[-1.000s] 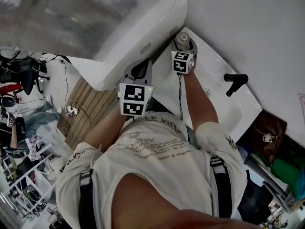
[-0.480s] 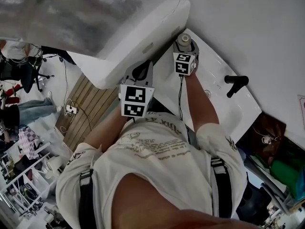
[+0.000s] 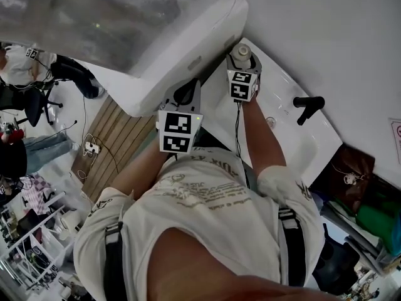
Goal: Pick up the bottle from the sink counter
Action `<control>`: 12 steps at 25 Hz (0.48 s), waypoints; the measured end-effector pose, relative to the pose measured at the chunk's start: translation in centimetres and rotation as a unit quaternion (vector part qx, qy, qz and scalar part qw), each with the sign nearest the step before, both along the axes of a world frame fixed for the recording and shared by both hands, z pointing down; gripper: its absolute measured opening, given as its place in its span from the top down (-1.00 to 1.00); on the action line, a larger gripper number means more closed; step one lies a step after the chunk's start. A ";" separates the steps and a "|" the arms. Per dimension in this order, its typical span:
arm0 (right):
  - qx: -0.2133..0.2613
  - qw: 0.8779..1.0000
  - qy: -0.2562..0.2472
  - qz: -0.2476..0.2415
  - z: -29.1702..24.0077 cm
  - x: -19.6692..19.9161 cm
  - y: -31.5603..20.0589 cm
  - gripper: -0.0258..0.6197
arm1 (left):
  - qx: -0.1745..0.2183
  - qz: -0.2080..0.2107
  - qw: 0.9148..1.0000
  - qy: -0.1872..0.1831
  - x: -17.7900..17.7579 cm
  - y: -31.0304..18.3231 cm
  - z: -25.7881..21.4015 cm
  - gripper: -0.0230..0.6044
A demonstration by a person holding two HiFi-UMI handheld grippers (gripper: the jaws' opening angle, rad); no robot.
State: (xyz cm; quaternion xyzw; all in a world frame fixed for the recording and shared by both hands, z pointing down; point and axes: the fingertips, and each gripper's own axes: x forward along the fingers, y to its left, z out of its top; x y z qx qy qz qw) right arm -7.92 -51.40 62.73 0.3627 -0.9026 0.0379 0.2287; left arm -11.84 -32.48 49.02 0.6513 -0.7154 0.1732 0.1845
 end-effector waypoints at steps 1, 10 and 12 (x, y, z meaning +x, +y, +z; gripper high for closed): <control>-0.001 1.000 -0.002 0.002 -0.2 0.3 0.1 -0.15 | 0.003 0.001 1.000 0.000 0.1 0.0 0.0 0.87; -0.001 0.999 -0.034 0.020 -4.2 1.5 2.3 -0.15 | 0.025 0.018 1.000 0.002 0.0 0.4 -1.7 0.86; 0.009 0.999 -0.040 0.025 -5.5 2.0 2.6 -0.15 | 0.030 0.023 0.999 0.002 0.1 0.4 -2.3 0.86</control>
